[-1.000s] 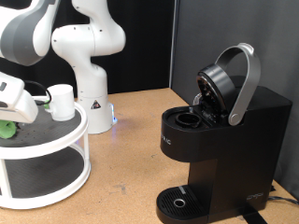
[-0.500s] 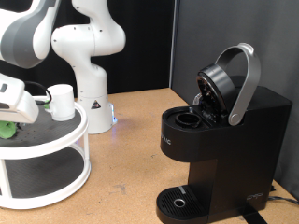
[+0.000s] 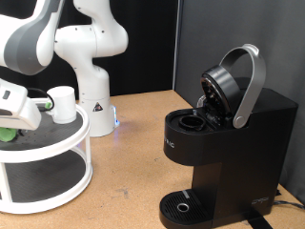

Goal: Make a cup of coffee with the keurig machine

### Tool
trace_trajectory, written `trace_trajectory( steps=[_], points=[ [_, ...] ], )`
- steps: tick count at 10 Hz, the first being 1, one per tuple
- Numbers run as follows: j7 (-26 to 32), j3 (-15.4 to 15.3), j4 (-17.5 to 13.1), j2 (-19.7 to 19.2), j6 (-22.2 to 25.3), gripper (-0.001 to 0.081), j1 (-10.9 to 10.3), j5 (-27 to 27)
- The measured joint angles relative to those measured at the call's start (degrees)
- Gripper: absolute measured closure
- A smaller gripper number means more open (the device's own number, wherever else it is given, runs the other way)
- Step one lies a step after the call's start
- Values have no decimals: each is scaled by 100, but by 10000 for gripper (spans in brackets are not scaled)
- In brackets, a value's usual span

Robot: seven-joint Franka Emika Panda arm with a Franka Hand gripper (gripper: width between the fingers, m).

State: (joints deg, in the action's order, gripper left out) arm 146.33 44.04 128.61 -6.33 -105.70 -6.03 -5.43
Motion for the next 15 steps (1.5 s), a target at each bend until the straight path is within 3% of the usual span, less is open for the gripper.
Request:
trace_trajectory(
  steps=[10,11,12,13,15],
  points=[
    [126,-4,187,-6,-81,3,0,-26],
    [129,-3,187,-6,-80,99,0,-29],
    [129,-3,187,-6,-78,99,0,-29],
    [129,-3,187,-6,-77,284,0,-30],
    [129,-2,177,-6,-65,327,0,-30]
  ],
)
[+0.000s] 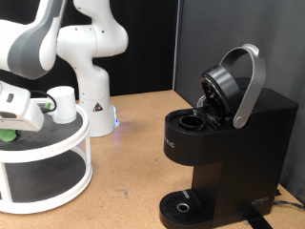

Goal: Make a cup of coffee with the keurig machine

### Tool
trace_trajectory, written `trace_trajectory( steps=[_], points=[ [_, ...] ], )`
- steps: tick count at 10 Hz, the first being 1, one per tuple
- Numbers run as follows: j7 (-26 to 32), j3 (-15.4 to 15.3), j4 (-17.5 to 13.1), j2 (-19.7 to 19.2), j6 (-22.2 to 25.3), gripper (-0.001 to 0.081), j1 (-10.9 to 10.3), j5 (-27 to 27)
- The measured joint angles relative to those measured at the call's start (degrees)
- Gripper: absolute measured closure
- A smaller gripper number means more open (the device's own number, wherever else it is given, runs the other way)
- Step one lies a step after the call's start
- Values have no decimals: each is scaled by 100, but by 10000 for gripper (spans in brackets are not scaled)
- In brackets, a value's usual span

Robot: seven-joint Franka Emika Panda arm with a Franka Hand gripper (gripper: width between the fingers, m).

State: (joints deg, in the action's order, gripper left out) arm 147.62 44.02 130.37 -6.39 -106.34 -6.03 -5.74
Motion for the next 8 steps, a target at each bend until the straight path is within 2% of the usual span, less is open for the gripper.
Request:
trace_trajectory(
  steps=[1,4,8],
  points=[
    [0,2,-1,0,-5,327,0,-4],
    [15,15,62,204,-495,327,1,117],
    [66,5,-68,622,-198,327,-2,303]
  ],
)
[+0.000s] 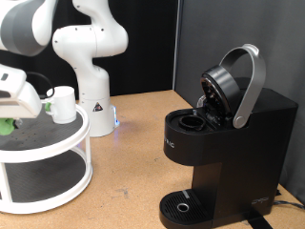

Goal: Make a cup of coffee with the keurig machine

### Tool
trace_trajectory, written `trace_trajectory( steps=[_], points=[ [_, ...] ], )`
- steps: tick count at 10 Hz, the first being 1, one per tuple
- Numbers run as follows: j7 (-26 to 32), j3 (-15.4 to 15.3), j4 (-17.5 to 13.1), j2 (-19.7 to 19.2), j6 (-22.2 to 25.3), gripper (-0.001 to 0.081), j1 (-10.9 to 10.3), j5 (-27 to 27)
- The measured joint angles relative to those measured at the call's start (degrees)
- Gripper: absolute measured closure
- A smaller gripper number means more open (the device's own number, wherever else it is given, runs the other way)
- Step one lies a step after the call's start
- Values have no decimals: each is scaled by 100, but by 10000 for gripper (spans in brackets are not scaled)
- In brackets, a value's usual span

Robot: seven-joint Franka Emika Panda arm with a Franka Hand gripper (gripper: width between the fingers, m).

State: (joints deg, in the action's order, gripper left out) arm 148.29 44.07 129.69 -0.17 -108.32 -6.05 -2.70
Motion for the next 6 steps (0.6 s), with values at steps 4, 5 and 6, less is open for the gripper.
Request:
trace_trajectory(
  steps=[4,5,6],
  points=[
    [-44,-32,-7,470,-295,328,-2,1],
    [-62,-48,5,564,-380,328,-2,-1],
    [-72,-68,10,656,-438,329,-2,-2]
  ],
)
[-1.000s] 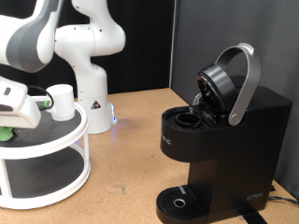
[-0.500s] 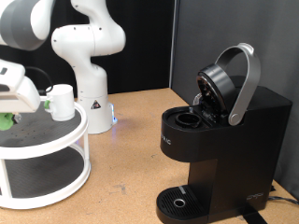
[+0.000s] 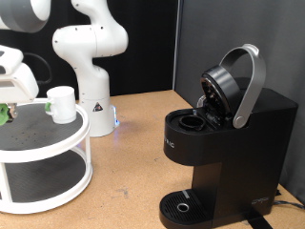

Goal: Make a cup of coffee with the keurig machine

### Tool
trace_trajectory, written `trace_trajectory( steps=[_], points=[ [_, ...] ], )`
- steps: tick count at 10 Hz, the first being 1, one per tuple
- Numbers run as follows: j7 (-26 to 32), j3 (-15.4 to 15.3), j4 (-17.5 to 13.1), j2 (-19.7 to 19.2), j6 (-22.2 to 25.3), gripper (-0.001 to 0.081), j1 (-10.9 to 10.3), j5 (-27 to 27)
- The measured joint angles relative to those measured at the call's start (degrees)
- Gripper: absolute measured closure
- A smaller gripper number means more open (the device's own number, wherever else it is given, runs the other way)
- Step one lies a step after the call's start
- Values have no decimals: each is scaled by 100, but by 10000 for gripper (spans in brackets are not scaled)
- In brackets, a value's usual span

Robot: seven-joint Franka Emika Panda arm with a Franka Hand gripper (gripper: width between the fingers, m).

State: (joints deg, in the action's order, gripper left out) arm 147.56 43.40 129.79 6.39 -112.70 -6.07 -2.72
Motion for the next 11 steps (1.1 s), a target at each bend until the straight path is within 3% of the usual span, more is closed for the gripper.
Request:
trace_trajectory(
  steps=[5,8,11],
  points=[
    [51,-51,6,193,5,329,-9,8],
    [272,-91,79,206,-384,329,-192,1024],
    [113,-234,-111,208,-23,329,-389,1915]
  ],
)
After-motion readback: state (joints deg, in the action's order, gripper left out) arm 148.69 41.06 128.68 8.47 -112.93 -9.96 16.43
